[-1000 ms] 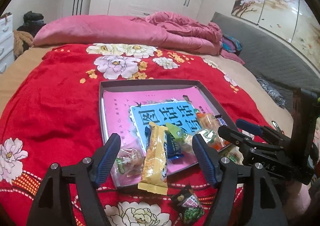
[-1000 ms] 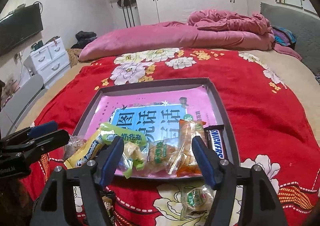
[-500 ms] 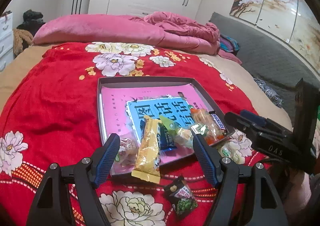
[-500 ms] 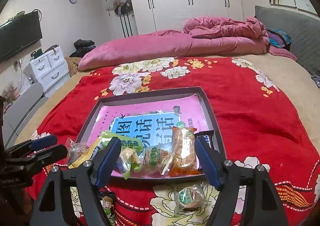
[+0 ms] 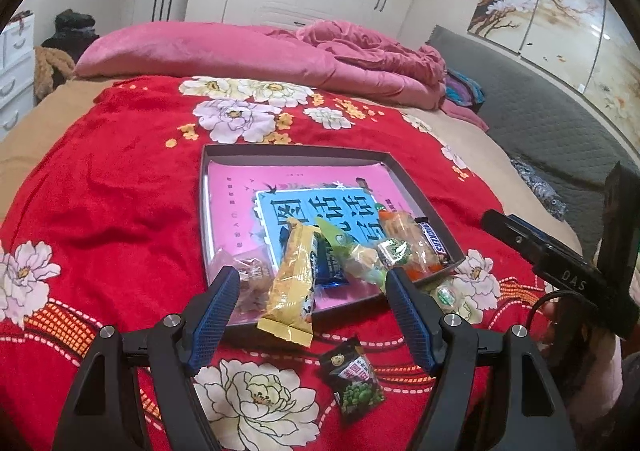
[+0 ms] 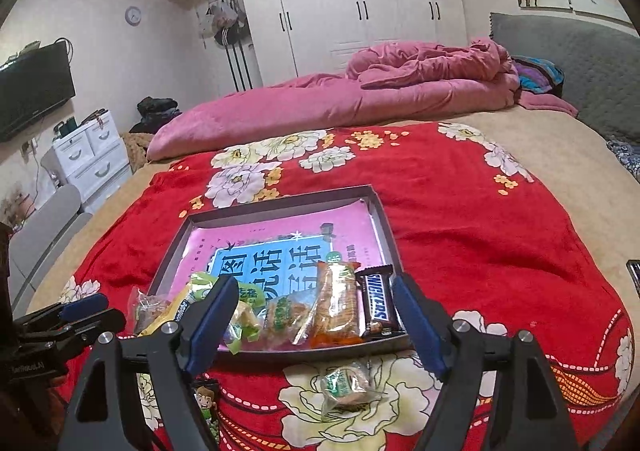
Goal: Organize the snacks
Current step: 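Pull both open tools back from the tray toward the remaining snacks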
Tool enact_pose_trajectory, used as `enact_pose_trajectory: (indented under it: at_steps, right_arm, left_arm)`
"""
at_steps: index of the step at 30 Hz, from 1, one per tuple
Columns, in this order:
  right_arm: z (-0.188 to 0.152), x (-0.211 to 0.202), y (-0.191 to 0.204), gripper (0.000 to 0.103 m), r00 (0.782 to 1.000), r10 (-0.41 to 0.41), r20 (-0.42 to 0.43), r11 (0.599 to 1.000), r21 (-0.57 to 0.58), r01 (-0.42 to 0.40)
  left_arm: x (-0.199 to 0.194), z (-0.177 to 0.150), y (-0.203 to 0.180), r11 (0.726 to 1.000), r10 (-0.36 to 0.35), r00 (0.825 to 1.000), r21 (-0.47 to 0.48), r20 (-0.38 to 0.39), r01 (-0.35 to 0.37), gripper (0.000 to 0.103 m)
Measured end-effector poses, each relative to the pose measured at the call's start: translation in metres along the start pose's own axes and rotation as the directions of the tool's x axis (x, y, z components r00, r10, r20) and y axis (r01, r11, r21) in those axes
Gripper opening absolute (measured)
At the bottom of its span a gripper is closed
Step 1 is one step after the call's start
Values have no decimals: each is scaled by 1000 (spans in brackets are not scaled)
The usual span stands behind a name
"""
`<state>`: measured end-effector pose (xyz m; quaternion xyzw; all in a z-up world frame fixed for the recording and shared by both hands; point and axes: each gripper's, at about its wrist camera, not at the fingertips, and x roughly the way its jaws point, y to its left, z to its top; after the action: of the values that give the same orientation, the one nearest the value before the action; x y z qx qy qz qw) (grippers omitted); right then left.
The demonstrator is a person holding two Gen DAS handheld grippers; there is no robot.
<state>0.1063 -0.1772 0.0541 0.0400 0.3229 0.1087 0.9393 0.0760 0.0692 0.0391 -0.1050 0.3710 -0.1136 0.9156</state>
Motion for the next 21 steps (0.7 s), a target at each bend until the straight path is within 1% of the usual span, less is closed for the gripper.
enact_pose_trajectory:
  at_steps: [12,21]
  right_arm:
    - [-9,-12,-10,80,1000,-8,-5,1000,4,8]
    - [-16,-20,-10,80,1000,-10,-8,1000,-24,10]
  left_arm:
    - [-1,-16,-16,1000,9,999,-7,-50,-9,77]
    - [3,-29,-28,1000,28,996,5,-85,-28,77]
